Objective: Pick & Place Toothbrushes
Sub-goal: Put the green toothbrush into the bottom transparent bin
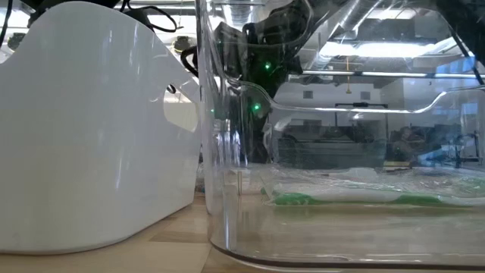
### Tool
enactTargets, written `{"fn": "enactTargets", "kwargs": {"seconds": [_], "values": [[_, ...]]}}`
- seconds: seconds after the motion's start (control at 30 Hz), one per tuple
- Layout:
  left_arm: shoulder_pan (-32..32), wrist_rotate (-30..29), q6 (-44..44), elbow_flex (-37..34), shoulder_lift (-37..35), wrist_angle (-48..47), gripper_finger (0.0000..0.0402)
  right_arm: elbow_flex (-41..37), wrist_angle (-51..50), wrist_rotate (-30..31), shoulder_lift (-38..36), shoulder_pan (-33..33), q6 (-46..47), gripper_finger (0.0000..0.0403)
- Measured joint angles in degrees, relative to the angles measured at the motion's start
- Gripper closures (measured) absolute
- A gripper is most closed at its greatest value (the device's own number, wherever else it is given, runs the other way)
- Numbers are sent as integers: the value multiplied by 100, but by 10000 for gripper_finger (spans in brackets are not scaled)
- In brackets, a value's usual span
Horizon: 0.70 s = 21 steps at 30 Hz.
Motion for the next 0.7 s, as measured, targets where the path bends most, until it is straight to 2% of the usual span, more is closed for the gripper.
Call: {"fn": "enactTargets", "kwargs": {"seconds": [0.43,0.7], "values": [[0,0,0,0,0,0,401,30,-144,3,-7,262,-48,403],[0,0,0,2,0,0,401,521,-550,-17,-7,274,-83,403]]}}
